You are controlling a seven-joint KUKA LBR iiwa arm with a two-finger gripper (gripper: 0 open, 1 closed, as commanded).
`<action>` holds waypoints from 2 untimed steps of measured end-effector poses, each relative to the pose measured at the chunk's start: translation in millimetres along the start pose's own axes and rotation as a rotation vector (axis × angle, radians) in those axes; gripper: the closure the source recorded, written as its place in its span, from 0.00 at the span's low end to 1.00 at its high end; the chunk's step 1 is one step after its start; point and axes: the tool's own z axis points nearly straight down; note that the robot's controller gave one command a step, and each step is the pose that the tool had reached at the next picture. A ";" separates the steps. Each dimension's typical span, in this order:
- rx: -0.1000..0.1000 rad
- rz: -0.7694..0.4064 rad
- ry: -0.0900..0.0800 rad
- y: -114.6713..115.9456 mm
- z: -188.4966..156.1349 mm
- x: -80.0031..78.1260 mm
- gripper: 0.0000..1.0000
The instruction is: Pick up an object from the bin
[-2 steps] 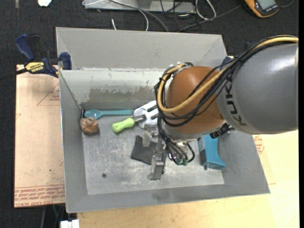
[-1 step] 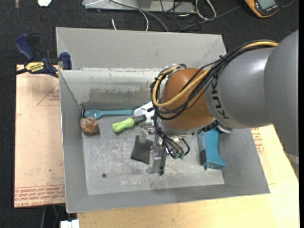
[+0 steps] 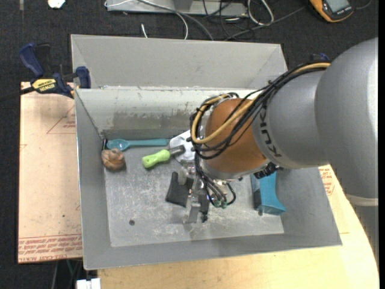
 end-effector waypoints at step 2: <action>0.003 0.230 0.009 -11.2 8.0 -37.4 1.00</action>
Offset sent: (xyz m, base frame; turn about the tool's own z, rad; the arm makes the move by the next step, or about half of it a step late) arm 0.0000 0.0000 0.0000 0.0000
